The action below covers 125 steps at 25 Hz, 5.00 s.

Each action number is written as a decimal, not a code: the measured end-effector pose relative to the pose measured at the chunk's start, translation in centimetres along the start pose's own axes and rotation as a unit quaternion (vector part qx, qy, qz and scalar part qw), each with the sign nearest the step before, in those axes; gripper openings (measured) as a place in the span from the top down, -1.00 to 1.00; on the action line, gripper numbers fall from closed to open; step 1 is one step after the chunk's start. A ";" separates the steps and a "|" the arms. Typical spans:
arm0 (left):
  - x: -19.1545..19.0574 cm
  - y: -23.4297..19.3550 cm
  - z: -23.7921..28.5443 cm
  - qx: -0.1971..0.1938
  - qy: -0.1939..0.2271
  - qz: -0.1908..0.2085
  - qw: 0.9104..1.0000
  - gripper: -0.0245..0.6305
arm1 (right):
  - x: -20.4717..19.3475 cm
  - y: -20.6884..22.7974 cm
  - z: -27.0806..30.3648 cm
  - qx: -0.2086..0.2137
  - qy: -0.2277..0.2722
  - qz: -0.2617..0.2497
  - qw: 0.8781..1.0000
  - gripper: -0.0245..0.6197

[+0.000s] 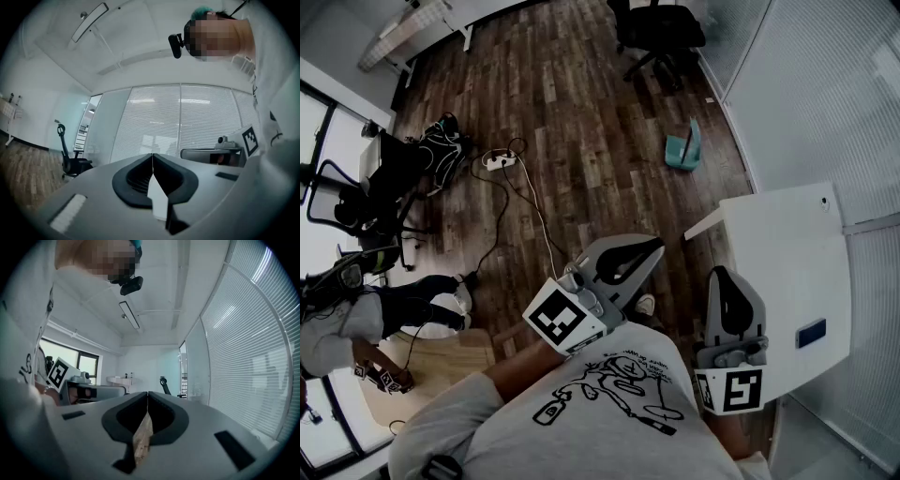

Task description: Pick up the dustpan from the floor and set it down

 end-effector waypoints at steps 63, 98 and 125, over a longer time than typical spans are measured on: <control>-2.2 -17.9 17.9 0.030 -0.032 -0.003 0.999 0.92 | 2.7 16.6 20.9 0.013 -0.011 0.023 1.000 0.90; -5.7 -28.0 27.1 0.046 -0.035 -0.025 0.998 0.92 | 1.7 24.3 32.6 0.016 -0.037 0.034 0.999 0.90; -6.1 -49.6 28.9 0.029 -0.017 -0.024 0.999 0.92 | 3.3 21.5 53.8 0.005 -0.037 0.017 0.999 0.90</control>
Point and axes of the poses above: the fingertips, and each gripper's own axes: z forward along the fingers, y to its right, x out of its top, the point moved 4 cm from there along -z, backward along the fingers, and after that the axes turned 13 degrees about z, right-handed, at the moved point
